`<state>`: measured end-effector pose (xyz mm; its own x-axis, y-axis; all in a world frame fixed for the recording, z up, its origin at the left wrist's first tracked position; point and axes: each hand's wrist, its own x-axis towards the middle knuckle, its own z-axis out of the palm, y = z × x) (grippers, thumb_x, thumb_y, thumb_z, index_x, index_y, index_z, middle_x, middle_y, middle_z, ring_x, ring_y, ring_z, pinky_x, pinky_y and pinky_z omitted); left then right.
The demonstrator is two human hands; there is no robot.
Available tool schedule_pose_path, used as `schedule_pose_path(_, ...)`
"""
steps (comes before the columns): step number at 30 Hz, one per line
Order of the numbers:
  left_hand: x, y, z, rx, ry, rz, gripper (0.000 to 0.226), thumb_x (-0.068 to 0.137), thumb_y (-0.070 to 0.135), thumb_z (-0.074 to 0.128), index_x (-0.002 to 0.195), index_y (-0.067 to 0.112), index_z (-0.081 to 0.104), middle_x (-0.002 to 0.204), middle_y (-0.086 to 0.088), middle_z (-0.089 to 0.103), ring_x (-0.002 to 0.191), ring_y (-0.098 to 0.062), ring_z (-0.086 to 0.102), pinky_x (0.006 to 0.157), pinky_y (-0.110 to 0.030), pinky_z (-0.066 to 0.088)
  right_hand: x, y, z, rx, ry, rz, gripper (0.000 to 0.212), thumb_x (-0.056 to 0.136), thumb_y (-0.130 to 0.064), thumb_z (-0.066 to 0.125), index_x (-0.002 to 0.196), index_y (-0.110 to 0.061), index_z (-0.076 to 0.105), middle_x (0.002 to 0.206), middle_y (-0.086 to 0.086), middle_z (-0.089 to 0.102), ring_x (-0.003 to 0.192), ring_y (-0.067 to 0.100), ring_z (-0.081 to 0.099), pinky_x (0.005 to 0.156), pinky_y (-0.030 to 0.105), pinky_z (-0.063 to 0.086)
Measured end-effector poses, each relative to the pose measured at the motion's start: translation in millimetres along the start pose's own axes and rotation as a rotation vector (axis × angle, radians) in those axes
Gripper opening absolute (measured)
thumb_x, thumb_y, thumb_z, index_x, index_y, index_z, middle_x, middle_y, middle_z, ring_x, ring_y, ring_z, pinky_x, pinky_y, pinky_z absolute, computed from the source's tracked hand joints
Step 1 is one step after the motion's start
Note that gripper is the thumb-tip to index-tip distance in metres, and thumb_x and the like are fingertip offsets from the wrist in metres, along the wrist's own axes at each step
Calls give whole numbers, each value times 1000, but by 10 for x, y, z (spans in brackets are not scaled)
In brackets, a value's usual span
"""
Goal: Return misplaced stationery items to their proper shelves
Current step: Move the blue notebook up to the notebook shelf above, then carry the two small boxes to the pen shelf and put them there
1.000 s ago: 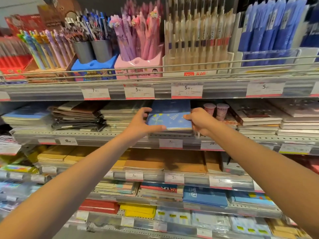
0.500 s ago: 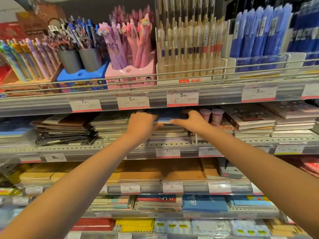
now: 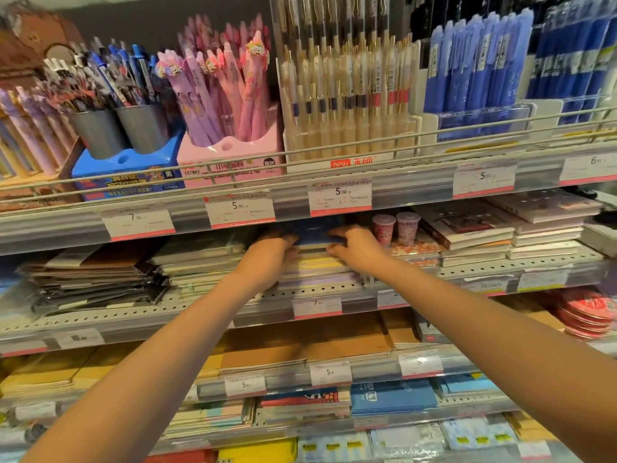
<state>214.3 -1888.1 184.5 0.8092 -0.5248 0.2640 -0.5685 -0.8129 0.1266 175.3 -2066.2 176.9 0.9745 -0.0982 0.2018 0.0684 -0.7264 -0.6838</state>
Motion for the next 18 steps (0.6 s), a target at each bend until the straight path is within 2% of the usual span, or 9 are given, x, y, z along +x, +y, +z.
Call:
schedule_pose_path(6,41,22,60,41,69,-4,37,96,24,40,132,18,49,133,-9,56,117,-30,53,96,-41,47,-23,-15,2,-33,0,-18,44,90,-18,53,133,-9,47,133,17,55,116,32,55,99,36,45)
schedule_pose_path(9,-32,69,43,86,108,2,45,94,22,45,138,20,40,135,-9,53,116,-31,54,92,-42,47,-125,-31,-40,-153,37,-88,46,90,-22,52,135,-11,44,135,16,52,117,30,54,98,35,44)
schedule_pose_path(12,-166,174,42,91,215,45,50,90,24,50,138,18,38,131,-10,54,114,-32,53,93,-44,44,-281,-11,-105,-291,100,-168,46,90,-26,53,134,-14,45,131,15,52,117,29,51,94,37,44)
schedule_pose_path(15,-273,294,90,68,293,136,44,86,25,55,128,13,48,125,-10,56,113,-31,52,93,-44,41,-443,85,-223,-359,142,-290,45,88,-29,55,130,-15,48,125,12,53,116,26,50,93,37,45)
schedule_pose_path(18,-390,487,148,26,313,245,36,83,25,60,115,8,56,111,-12,61,102,-30,56,82,-39,45,-613,248,-392,-276,132,-385,40,87,-26,57,125,-14,53,124,7,54,112,18,52,93,33,46)
